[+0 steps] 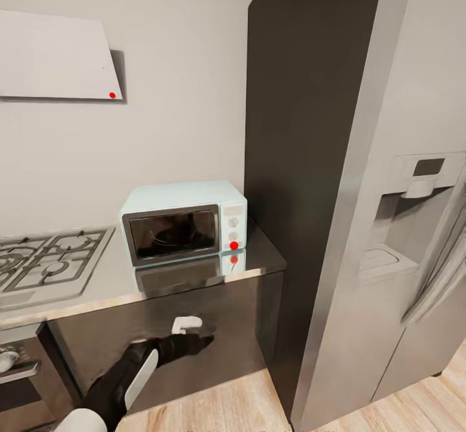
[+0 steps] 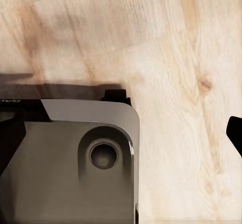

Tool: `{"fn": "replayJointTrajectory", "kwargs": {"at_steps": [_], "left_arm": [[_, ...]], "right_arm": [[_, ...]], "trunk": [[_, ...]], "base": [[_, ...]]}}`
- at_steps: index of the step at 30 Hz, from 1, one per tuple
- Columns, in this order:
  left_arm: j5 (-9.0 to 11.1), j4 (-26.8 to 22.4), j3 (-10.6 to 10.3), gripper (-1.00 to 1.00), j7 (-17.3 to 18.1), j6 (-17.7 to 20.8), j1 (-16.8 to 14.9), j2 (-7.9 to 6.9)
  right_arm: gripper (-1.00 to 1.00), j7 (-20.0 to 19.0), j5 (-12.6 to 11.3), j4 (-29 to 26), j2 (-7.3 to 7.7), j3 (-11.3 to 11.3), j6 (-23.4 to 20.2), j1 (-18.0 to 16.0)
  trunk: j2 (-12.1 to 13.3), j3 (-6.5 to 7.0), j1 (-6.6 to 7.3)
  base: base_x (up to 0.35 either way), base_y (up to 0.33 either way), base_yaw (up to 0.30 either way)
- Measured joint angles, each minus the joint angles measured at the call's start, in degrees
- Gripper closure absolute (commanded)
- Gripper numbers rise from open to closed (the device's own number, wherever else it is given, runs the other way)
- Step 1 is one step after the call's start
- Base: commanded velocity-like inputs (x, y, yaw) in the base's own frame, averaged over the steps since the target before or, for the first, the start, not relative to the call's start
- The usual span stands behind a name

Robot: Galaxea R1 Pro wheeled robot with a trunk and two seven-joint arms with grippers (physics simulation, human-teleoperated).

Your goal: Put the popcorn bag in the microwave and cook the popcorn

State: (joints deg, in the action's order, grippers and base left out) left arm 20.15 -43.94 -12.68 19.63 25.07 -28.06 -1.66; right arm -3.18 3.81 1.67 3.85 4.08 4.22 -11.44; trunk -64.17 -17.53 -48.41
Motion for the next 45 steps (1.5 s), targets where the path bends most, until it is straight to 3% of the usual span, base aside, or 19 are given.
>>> {"fn": "replayJointTrajectory", "kwargs": {"at_steps": [3, 4, 6, 7, 8, 10, 13, 15, 17, 22, 26, 32, 45], "left_arm": [[-0.44, 11.58, -0.41, -1.00, -0.16, -0.61, 0.01, 0.36], [-0.50, 17.57, -0.55, -1.00, -0.27, -1.13, 0.01, 0.50], [-0.29, 31.53, -0.49, -1.00, -0.35, -5.14, 0.08, 0.59], [0.33, 38.81, -0.10, -1.00, -0.45, -10.08, -0.08, 0.83], [0.17, 42.17, -0.49, -1.00, -0.50, -11.32, 0.09, 0.84], [0.37, 43.41, -0.48, -1.00, -0.53, -13.28, 1.95, 0.86], [1.18, 43.83, -0.44, -1.00, -0.86, -18.28, 8.30, 0.91], [1.51, 43.93, -0.47, -1.00, -4.51, -21.95, 13.05, 0.95], [1.81, 43.94, -0.31, -1.00, -8.33, -23.24, 14.84, 1.04], [2.03, 43.84, -0.14, -1.00, -12.03, -26.99, 16.06, 2.57], [2.01, 43.83, -0.13, -1.00, -14.33, -29.01, 16.60, 2.95], [2.01, 43.82, -0.16, -1.00, -14.64, -29.31, 16.69, 2.97], [1.98, 43.80, -0.20, -1.00, -14.57, -29.30, 16.70, 2.96]], "right_arm": [[-1.00, 0.00, -0.01, 0.03, 0.00, -0.01, 0.00, 0.00], [-1.00, 0.00, 0.00, 0.03, 0.00, -0.02, 0.00, 0.00], [-1.00, 0.00, 0.01, 0.02, 0.00, -0.03, 0.00, 0.00], [-1.00, 0.00, 0.01, 0.01, 0.00, -0.03, 0.07, 0.00], [-1.00, 0.00, 0.01, 0.01, 0.00, -0.03, 0.08, 0.00], [-1.00, 0.00, 0.01, 0.00, 0.00, -0.03, 0.11, 0.00], [-1.00, 0.00, 0.02, 0.00, -0.03, -0.03, 0.17, 0.00], [-1.00, 0.00, 0.01, 0.00, -0.02, -0.03, 0.18, 0.00], [-1.00, 0.00, 0.05, 0.00, -0.04, -0.03, 0.18, -0.01], [-1.00, 0.00, 0.09, 0.01, 0.03, -0.03, 0.12, 0.00], [-1.00, -0.06, 0.16, 0.03, 0.08, -0.03, 0.09, 0.00], [-1.00, -0.02, 0.12, 0.04, -0.08, -0.03, -0.26, 0.00], [-1.00, 0.00, 0.09, 0.06, -0.05, -0.03, -0.03, -0.01]], "trunk": [[0.00, 0.00, 0.00], [0.00, 0.00, 0.00], [-0.01, -0.01, 0.00], [-0.01, 0.02, 0.01], [-0.01, 0.00, 0.00], [-0.01, -0.01, 0.01], [-0.01, 0.00, 0.01], [-0.01, -0.01, 0.00], [-0.01, 0.00, 0.01], [-0.01, 0.01, 0.00], [-0.01, 0.01, 0.00], [-0.01, 0.01, 0.00], [-0.01, 0.01, 0.00]], "base": [[-0.005, 0.000, 0.000], [-0.001, 0.000, 0.000], [0.000, 0.000, 0.000], [0.000, 0.000, 0.000], [0.000, 0.000, 0.000], [0.000, 0.000, 0.000], [0.000, 0.000, 0.000], [0.000, 0.000, 0.000], [0.000, 0.000, 0.000], [0.000, 0.000, 0.000], [0.000, 0.000, 0.000], [0.000, 0.000, 0.042], [0.000, 0.000, 0.257]]}}
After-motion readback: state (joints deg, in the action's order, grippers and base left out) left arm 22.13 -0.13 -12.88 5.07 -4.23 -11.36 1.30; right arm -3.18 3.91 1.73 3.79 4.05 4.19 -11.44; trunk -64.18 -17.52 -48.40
